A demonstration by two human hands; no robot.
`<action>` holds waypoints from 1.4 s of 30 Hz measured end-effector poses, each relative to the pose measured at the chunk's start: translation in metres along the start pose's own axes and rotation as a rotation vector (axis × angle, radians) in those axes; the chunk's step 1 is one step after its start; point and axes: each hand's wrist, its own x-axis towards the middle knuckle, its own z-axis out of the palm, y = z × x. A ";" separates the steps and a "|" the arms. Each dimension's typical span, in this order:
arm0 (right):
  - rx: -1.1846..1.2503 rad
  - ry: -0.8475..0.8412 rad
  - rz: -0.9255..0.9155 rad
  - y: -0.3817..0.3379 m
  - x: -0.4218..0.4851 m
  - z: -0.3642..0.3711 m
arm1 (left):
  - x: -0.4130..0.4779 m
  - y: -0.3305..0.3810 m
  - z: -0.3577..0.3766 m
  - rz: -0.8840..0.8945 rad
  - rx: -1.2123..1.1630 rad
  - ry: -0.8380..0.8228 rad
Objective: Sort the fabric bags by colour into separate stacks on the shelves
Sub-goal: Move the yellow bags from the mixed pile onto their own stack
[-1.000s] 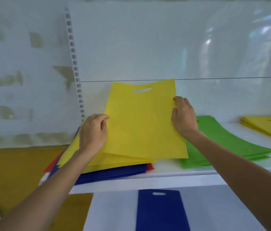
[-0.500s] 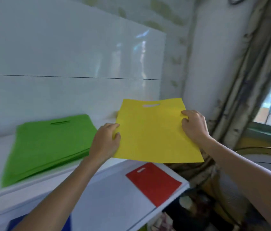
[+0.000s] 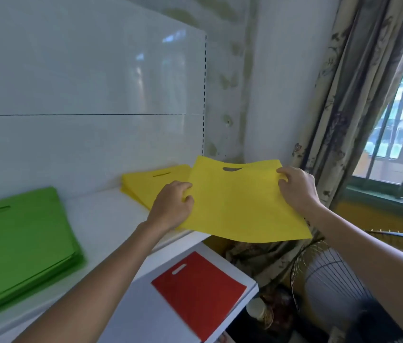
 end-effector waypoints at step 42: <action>0.711 -0.739 -1.156 -0.244 -0.055 0.190 | -0.173 0.020 -0.104 -0.903 0.759 0.776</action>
